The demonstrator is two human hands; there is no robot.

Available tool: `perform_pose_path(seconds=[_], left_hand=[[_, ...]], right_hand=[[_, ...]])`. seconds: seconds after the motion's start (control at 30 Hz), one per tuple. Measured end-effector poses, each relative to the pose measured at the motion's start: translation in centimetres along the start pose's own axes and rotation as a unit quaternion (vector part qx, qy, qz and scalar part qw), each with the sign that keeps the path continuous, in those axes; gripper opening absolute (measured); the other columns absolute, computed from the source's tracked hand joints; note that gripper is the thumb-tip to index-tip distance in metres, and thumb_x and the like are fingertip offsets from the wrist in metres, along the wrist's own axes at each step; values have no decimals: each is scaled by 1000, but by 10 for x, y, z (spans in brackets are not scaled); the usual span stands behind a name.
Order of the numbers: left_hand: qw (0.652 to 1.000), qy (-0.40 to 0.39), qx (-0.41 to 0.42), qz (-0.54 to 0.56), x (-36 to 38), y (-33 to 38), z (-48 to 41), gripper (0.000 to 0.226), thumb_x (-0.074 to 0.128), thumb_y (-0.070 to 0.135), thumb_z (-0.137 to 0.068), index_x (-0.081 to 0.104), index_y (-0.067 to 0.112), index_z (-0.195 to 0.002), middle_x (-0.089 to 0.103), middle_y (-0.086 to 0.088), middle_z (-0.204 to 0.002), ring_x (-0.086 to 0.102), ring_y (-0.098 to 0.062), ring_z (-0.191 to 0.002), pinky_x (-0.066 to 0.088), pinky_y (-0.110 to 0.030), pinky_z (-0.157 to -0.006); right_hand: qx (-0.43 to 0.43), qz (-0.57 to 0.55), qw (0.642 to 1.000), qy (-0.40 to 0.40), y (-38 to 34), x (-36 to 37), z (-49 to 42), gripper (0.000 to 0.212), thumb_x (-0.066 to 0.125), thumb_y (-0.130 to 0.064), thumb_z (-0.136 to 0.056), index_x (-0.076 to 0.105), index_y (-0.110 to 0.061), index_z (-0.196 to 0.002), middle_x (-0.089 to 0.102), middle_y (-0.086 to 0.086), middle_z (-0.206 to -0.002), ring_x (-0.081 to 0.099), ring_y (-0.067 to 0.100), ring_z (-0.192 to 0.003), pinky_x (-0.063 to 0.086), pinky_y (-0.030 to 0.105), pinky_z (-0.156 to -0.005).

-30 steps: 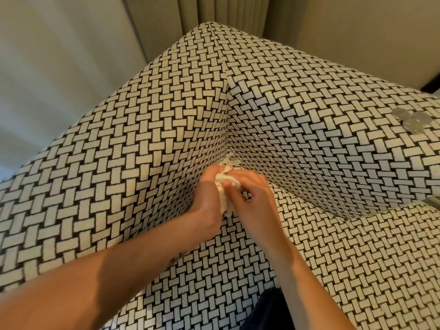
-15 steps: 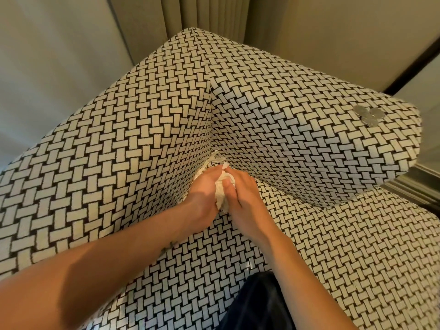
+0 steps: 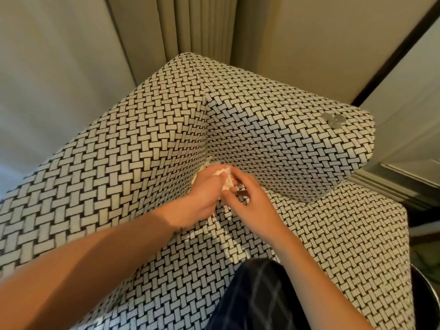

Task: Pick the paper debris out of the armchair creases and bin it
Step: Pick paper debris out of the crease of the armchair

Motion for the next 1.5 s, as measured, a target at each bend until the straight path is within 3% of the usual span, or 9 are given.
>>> perform_pose_path(seconds=[0.07, 0.27, 0.47, 0.67, 0.9, 1.0, 1.1, 1.23, 1.5], left_hand=[[1000, -19, -12, -9, 7, 2, 10, 24, 48, 8, -105, 64, 14, -121, 69, -12, -117, 69, -17, -80, 58, -27, -66], [993, -92, -37, 60, 35, 2, 27, 30, 44, 5, -105, 55, -1, -133, 64, -26, -123, 68, -21, -82, 56, -25, -64], [964, -177, -66, 185, 85, -2, 66, 32, 40, 12, -108, 53, -7, -130, 69, -17, -97, 70, -19, -74, 57, -27, -65], [949, -222, -80, 209, 127, -7, 103, 25, 39, 9, -104, 58, -6, -109, 71, -16, -81, 71, -21, -65, 58, -30, -60], [953, -223, -81, 188, 181, -32, 128, 38, 41, -9, -81, 56, -7, -116, 66, -25, -111, 65, -29, -96, 49, -39, -96], [946, -240, -98, 196, 211, -45, 138, 51, 37, -15, -80, 49, -12, -130, 54, -34, -132, 60, -37, -113, 54, -42, -91], [939, -248, -117, 209, 241, -61, 148, 41, 32, -18, -86, 53, -9, -120, 54, -33, -127, 62, -34, -103, 59, -35, -74], [938, -255, -123, 202, 285, -84, 157, 38, 32, -11, -90, 52, -8, -121, 55, -29, -127, 59, -32, -106, 51, -39, -98], [918, -296, -176, 196, 379, -146, 168, 32, 38, 13, -98, 58, -5, -115, 65, -23, -106, 63, -27, -96, 49, -38, -97]], right_hand=[[-12, 11, 1000, -7, -5, 0, 8, 66, 61, -39, -98, 30, -40, -156, 38, -23, -147, 43, -8, -129, 41, 17, -104], [-30, 10, 999, 30, -14, -20, 32, 60, 57, -27, -102, 32, -36, -156, 41, -20, -146, 45, -11, -124, 41, 13, -102], [-17, -2, 995, 95, -14, -59, 63, 48, 52, -18, -104, 44, -27, -151, 46, -11, -138, 52, -13, -110, 48, 7, -87], [-5, 14, 992, 127, -11, -88, 93, 46, 49, -19, -105, 45, -26, -150, 45, -12, -137, 56, 7, -115, 54, 33, -100], [0, 40, 983, 180, 6, -139, 143, 46, 54, -14, -103, 51, -26, -147, 49, -12, -137, 49, 3, -120, 42, 11, -96], [-6, 6, 973, 231, 20, -166, 170, 46, 60, -12, -99, 58, -31, -140, 53, -16, -132, 53, 4, -114, 48, 19, -98], [2, -12, 963, 270, 37, -188, 193, 42, 61, -12, -99, 61, -31, -136, 55, -15, -132, 53, -1, -113, 46, 9, -92], [15, -11, 948, 317, 66, -219, 219, 42, 62, -11, -98, 61, -24, -138, 55, -15, -133, 53, 1, -118, 46, 17, -101], [71, 51, 925, 370, 135, -287, 268, 41, 61, -7, -95, 65, -24, -132, 58, -16, -120, 47, 7, -116, 39, 26, -101]])
Point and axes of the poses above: each hand's wrist, its own z-axis away from the middle knuckle, its own x-axis out of the palm, y = z × x, the point moved 10 cm from there along -z, towards the middle knuckle
